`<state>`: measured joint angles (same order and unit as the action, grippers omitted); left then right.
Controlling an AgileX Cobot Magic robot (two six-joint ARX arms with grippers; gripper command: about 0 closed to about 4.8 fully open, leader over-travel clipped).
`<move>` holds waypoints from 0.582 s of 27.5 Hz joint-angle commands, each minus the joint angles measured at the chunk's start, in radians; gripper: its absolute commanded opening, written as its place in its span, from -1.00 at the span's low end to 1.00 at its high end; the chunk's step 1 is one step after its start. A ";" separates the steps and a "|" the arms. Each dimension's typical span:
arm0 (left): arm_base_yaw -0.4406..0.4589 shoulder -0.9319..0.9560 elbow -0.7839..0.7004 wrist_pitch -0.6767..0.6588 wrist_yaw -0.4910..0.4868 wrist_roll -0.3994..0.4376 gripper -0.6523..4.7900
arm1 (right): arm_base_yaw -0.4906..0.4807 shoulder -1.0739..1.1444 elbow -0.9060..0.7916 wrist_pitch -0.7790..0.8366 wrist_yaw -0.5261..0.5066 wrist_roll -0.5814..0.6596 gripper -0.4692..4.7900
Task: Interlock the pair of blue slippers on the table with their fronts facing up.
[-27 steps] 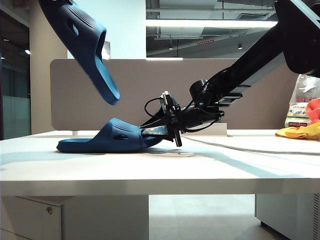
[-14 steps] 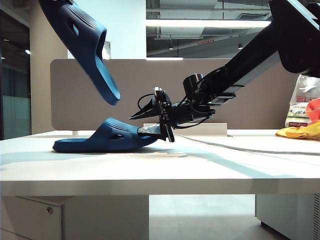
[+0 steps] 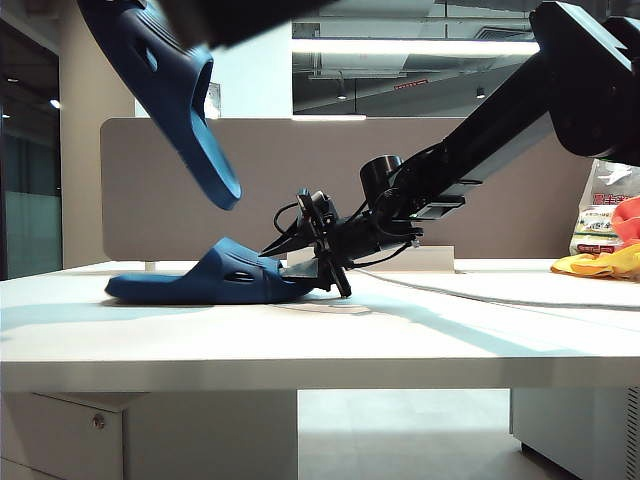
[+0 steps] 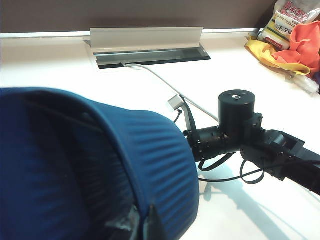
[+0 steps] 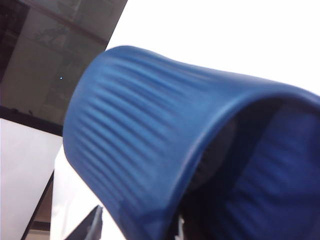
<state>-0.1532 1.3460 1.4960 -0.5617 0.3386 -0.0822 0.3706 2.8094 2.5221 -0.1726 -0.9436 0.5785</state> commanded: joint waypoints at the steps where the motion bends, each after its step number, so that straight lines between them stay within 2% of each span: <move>1: -0.001 -0.007 0.006 0.020 0.006 0.004 -0.78 | 0.012 0.011 0.000 -0.006 0.005 0.000 -0.29; 7: -0.001 -0.007 0.006 0.020 0.006 0.014 -0.78 | 0.013 0.010 0.001 -0.002 0.002 0.006 -0.82; 12: 0.000 -0.007 0.006 0.020 -0.006 0.031 -0.78 | 0.009 0.008 0.001 -0.002 -0.012 0.051 -0.83; 16: 0.018 -0.008 0.006 0.016 -0.040 0.045 -0.78 | -0.003 -0.003 0.002 0.007 -0.069 0.064 -0.83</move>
<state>-0.1471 1.3457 1.4960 -0.5617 0.3126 -0.0555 0.3729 2.8124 2.5248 -0.1623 -0.9833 0.6250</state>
